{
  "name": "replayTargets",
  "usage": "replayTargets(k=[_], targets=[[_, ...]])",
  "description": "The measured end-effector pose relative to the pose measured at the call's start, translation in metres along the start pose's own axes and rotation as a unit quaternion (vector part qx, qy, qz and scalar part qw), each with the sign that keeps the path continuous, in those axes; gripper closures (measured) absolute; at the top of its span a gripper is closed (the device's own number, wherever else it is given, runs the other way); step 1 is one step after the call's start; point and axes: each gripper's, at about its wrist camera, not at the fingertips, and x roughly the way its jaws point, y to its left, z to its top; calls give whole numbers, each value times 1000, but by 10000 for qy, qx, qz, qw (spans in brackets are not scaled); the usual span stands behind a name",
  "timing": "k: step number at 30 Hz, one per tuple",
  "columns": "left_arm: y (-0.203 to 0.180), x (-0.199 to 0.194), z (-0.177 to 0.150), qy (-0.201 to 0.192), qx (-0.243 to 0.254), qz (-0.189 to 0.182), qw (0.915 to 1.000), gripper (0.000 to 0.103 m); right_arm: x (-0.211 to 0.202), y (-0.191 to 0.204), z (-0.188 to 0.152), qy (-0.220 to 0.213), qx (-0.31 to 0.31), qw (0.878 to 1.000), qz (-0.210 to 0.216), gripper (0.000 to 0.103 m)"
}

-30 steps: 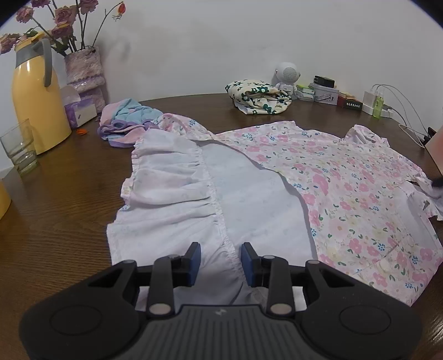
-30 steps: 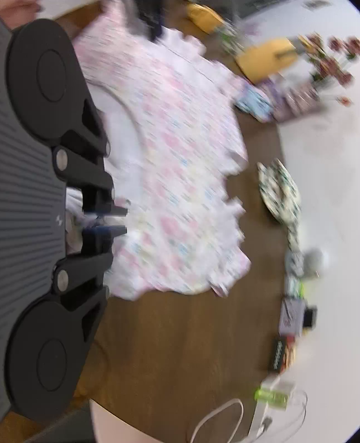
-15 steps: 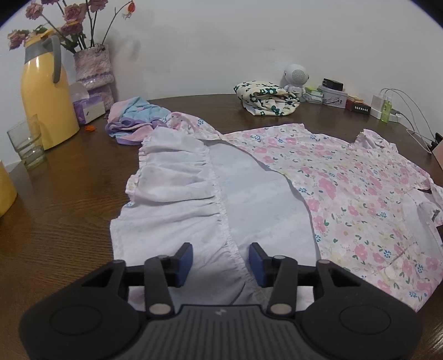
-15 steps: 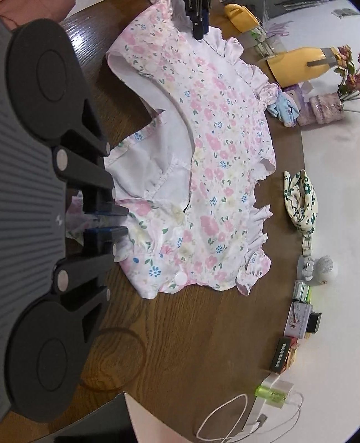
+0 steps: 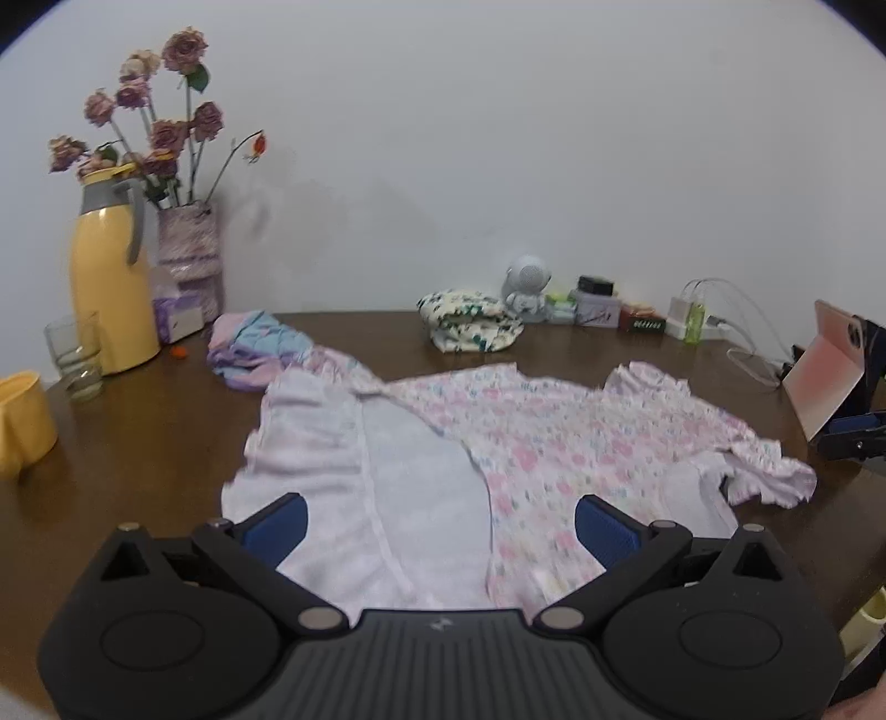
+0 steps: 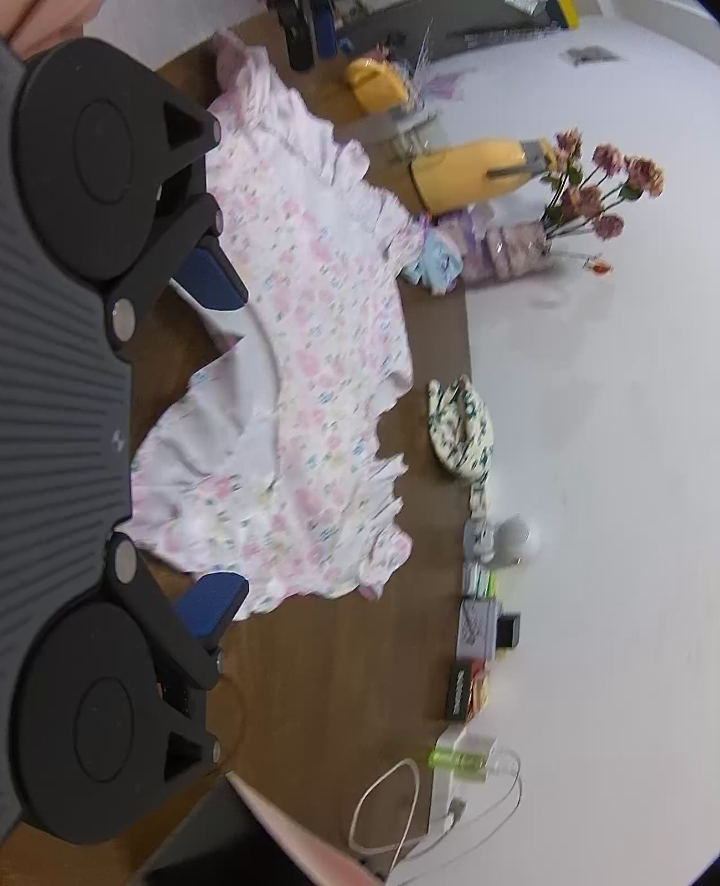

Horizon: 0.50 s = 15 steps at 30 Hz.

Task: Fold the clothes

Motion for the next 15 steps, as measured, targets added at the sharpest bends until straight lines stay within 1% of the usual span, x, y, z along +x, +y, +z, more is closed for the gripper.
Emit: replayTargets(k=[1,5,7,10,13,15], targets=[[-4,-2,-5,42,5,43,10000,0,-1,2,-5,-30,2,10000,-83,0],[-13,-4,-20,293,85,-22,9995,0,-2,11,-24,-114,-63,9992,-382,0],[-17,-5,-26,413,145,-30,9990,0,2,12,-28,2,-237,9982,-544,0],[-18,-6,-29,504,341,98,9981,0,8,9,-31,204,-410,9959,-781,0],[-18,-4,-32,649,528,127,9964,3,11,3,-34,397,-431,9947,-840,0],[-20,-1,-34,799,742,156,9939,8,15,1,-35,539,-609,9931,-849,1]])
